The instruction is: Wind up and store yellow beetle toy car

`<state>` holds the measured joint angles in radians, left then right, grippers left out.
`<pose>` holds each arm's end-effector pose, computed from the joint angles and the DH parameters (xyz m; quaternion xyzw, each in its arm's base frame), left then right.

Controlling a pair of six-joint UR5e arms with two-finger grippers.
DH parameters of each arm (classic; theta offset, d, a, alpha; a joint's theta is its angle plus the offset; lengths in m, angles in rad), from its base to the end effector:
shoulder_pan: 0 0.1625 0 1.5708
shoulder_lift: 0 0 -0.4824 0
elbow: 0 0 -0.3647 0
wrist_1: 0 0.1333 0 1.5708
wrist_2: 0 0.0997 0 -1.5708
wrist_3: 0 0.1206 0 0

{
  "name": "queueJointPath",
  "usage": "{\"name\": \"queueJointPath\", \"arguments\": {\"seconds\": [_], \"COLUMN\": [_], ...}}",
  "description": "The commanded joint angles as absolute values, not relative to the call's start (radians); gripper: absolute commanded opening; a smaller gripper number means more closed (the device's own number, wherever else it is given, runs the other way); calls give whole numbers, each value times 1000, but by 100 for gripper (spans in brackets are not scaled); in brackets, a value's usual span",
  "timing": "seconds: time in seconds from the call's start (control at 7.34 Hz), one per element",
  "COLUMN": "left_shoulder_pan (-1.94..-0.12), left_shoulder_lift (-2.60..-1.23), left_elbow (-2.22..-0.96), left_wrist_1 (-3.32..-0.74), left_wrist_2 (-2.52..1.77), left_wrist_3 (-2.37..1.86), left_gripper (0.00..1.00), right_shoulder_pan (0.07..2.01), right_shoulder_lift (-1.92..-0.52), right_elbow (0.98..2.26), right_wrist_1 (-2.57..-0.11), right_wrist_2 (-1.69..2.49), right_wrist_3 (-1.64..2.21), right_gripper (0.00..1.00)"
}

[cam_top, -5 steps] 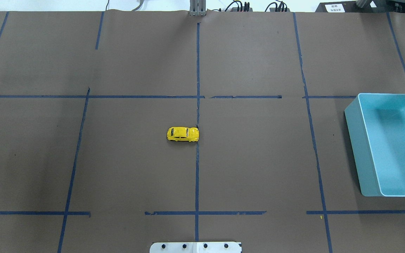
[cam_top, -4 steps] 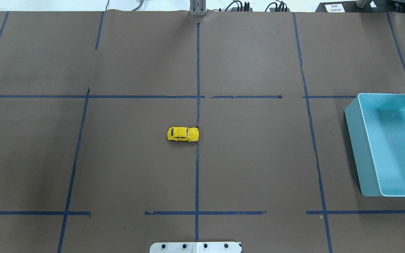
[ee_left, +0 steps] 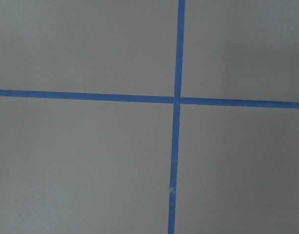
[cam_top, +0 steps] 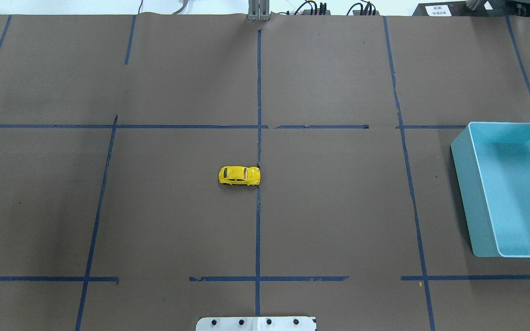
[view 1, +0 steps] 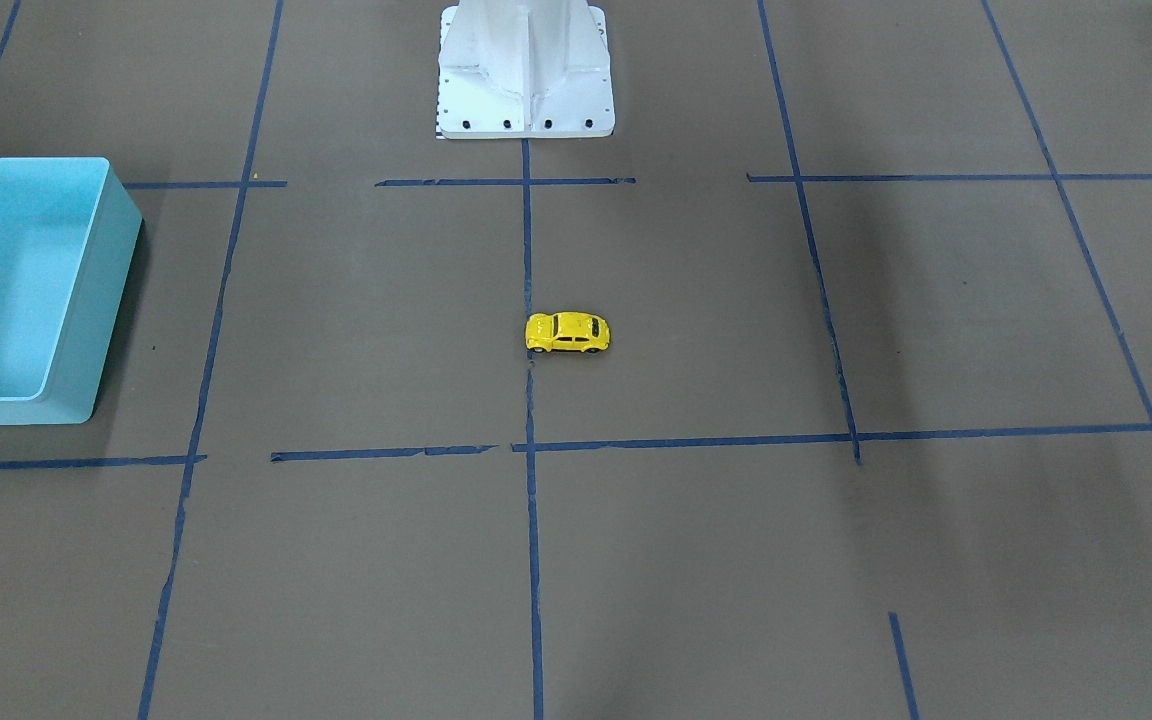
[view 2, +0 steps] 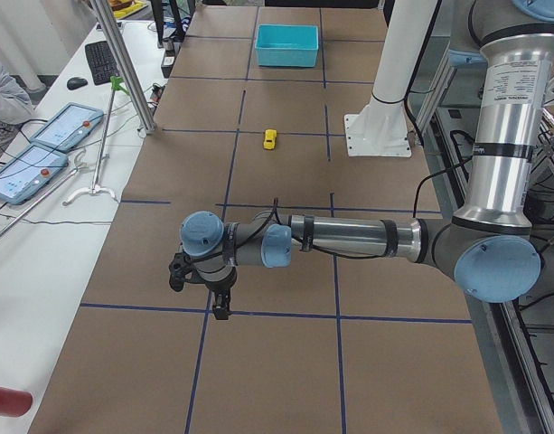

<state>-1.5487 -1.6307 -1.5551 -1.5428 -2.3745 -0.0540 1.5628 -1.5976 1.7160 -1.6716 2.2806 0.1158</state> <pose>-0.0355 -0.4952 0.7100 -0.0074 0.3911 -0.0115 0.9202 0.0511 -0.4509 0.6914 -0.0133 -0.3473 0.0475 0.9364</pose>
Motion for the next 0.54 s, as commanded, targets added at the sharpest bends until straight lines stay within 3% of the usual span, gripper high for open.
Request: {"name": "queueJointPath", "arguments": {"seconds": [0.0, 0.14, 0.41], "left_shoulder_pan": [-1539, -1537, -1368], "left_shoulder_lift": [-1643, -1657, -1756], "left_elbow": [-1638, -1676, -1773], "left_wrist_1": [-1545, -1546, -1560], "left_wrist_2": [-2376, -2378, -2416], "left_wrist_3": [-58, -58, -58], "left_gripper": [100, 100, 100], "right_shoulder_pan": [1565, 1565, 1565], "right_shoulder_lift": [-1598, -1598, -1597], "right_elbow": [1717, 1717, 1717], "right_wrist_1": [-1667, -1664, -1664], "right_wrist_2": [2283, 2284, 2284], "right_wrist_3": [118, 121, 123], "right_gripper": [100, 100, 100]}}
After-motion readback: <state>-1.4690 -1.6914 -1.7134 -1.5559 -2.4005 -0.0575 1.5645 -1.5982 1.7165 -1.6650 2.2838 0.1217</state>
